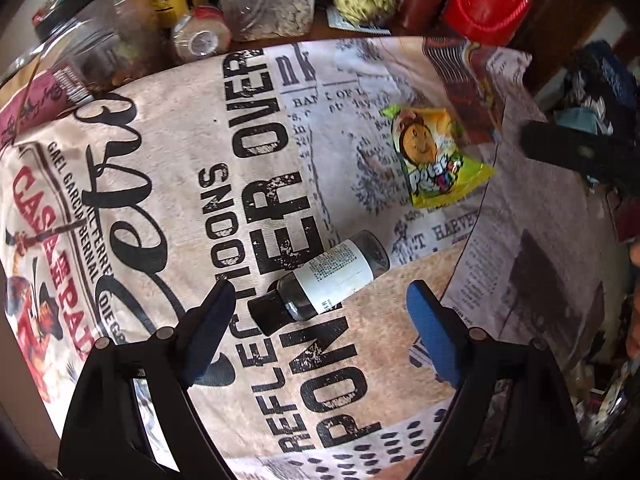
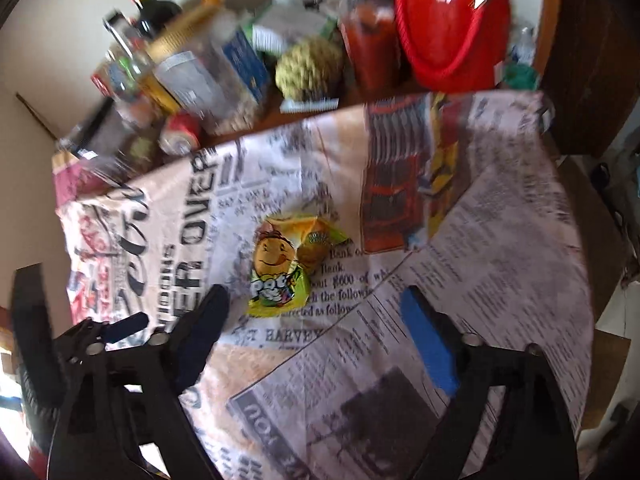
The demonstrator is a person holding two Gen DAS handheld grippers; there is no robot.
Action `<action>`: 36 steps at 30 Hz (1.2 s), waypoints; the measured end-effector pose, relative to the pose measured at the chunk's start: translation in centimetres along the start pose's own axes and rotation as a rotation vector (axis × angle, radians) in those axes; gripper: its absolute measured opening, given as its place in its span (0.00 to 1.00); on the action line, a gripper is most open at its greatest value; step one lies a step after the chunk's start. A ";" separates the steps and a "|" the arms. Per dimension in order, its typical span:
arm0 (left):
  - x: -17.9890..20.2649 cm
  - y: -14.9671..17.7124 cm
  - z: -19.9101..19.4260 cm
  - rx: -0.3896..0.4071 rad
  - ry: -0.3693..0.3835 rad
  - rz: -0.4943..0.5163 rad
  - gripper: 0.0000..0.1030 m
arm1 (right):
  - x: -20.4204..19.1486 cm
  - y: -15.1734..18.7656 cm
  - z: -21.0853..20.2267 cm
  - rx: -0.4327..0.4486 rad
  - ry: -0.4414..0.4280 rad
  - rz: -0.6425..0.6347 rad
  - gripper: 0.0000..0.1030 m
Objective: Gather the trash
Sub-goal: 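Grasp the small dark bottle with the left gripper while the right grasps the yellow snack bag, then lift the dark bottle and snack bag and carry both down toward the bin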
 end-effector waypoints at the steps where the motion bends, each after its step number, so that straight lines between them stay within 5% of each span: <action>1: 0.2 0.1 0.2 0.003 -0.008 0.010 0.84 | 0.0 -0.1 0.9 -0.018 0.007 -0.001 0.71; 7: 0.8 0.7 1.3 -0.021 -0.011 0.039 0.59 | -0.6 -0.6 3.8 -0.039 0.030 0.000 0.48; 17: -1.7 1.2 0.6 0.042 0.075 -0.090 0.46 | -2.7 0.8 4.7 -0.042 0.112 -0.209 0.17; 21: -2.2 1.1 0.5 0.052 0.134 -0.117 0.28 | -1.7 1.2 3.5 -0.051 0.087 -0.181 0.14; 27: -0.3 0.9 -0.7 0.064 0.088 -0.136 0.27 | -0.5 2.2 -1.2 0.004 0.050 -0.154 0.12; 36: 2.6 0.9 -7.5 0.193 0.020 -0.184 0.27 | 1.2 2.4 -9.8 0.138 -0.020 -0.159 0.12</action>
Point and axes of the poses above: each gripper's, at about its wrist camera, not at the fingertips, and z roughly the way its jaws point, x to its right, y to its underside, the point moved 2 cm from there along z, roughly the way its jaws point, and after that the axes turned 11 degrees about z, right-handed, at the moved point
